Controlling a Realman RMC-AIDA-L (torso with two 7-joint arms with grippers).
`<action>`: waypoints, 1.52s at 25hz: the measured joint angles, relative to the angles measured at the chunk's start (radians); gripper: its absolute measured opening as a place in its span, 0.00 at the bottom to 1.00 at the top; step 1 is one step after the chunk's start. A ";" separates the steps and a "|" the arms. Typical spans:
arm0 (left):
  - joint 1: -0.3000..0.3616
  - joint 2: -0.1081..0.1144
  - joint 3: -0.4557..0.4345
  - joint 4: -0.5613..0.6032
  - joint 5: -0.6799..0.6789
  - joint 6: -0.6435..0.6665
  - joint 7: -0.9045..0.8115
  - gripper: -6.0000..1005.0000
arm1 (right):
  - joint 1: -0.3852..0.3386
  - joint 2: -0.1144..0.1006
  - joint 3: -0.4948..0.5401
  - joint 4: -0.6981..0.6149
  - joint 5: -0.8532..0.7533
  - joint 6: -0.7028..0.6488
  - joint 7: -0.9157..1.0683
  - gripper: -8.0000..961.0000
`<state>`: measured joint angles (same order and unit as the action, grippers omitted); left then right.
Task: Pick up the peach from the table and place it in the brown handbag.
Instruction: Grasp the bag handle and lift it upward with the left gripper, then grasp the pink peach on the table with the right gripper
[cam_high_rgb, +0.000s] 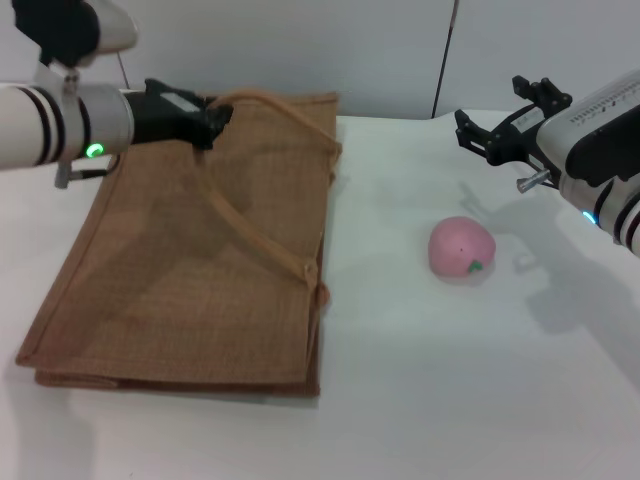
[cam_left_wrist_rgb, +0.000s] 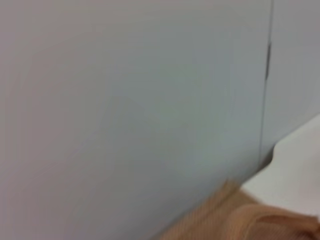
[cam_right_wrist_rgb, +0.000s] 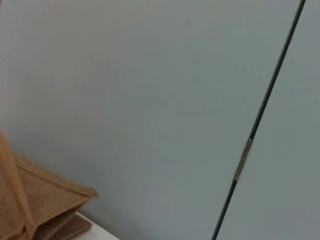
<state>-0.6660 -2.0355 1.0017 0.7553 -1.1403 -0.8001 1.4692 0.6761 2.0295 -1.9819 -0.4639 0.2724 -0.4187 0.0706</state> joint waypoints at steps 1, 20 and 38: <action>0.013 0.000 0.000 0.040 0.000 -0.028 -0.016 0.13 | -0.001 0.000 0.000 -0.005 -0.002 0.003 0.000 0.91; 0.124 0.005 0.006 0.632 0.181 -0.376 -0.279 0.13 | -0.165 -0.028 0.021 -0.483 -0.012 0.431 -0.143 0.91; 0.095 0.006 -0.059 0.799 0.222 -0.508 -0.287 0.13 | -0.270 -0.045 0.032 -0.890 0.005 1.052 -0.298 0.91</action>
<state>-0.5706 -2.0295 0.9431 1.5544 -0.9182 -1.3082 1.1821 0.4066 1.9843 -1.9502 -1.3540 0.2774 0.6328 -0.2277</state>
